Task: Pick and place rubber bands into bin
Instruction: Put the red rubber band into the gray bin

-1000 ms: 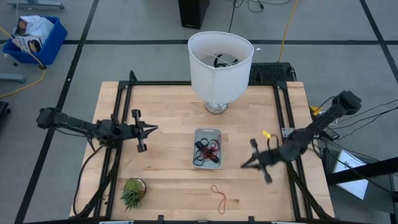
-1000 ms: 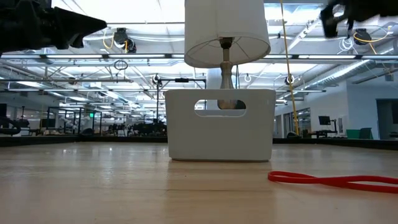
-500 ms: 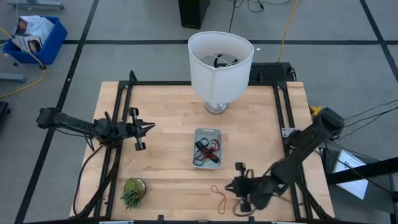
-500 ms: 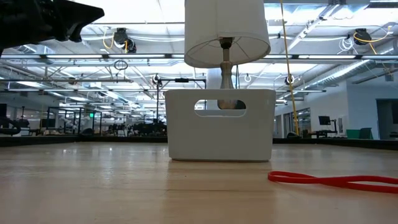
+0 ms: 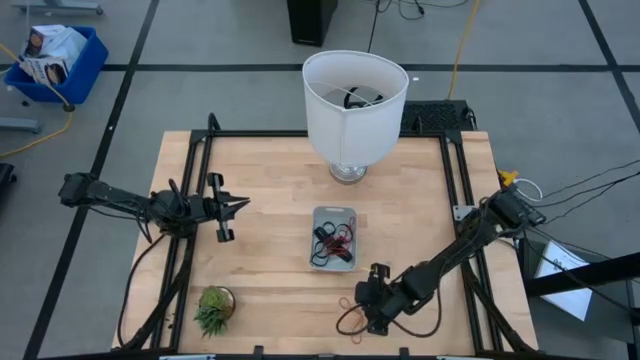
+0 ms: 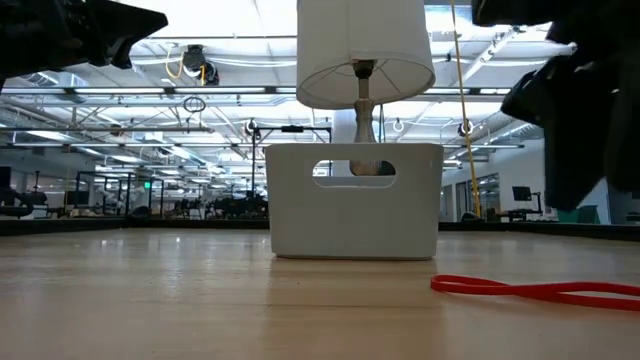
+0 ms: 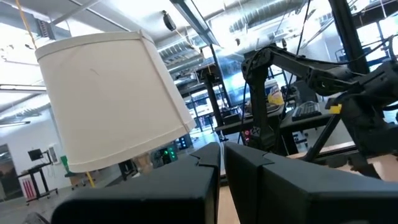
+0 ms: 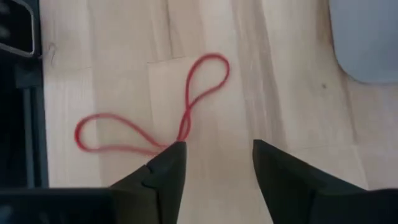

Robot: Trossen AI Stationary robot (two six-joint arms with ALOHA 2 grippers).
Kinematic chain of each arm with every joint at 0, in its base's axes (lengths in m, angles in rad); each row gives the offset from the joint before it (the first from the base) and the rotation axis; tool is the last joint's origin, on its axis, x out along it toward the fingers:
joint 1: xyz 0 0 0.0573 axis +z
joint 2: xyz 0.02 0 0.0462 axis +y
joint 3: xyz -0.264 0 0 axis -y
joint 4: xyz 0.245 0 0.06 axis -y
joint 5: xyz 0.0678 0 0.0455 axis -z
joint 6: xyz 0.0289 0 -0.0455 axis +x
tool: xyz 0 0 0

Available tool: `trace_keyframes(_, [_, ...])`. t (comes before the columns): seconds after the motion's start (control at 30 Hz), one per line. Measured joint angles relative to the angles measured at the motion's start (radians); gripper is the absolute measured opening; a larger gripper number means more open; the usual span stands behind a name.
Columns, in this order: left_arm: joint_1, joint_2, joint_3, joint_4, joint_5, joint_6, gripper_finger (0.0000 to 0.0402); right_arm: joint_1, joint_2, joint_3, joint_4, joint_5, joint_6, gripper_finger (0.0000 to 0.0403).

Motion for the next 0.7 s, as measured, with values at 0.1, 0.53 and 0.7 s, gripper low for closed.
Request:
trace_keyframes(0.1, [0.0, 0.0, 0.0, -0.004, 0.0, 0.0, 0.0031, -0.004, 0.007, 0.0, 0.046, 0.001, -0.003, 0.0182])
trace_keyframes(0.53, [0.0, 0.0, 0.0, -0.008, 0.0, -0.004, 0.0031, 0.009, 0.02, 0.0, 0.145, 0.004, -0.019, 0.0183])
trace_keyframes(0.7, [0.0, 0.0, 0.0, -0.016, 0.0, -0.034, 0.0031, 0.007, 0.099, -0.002, 0.168, 0.004, -0.018, 0.0183])
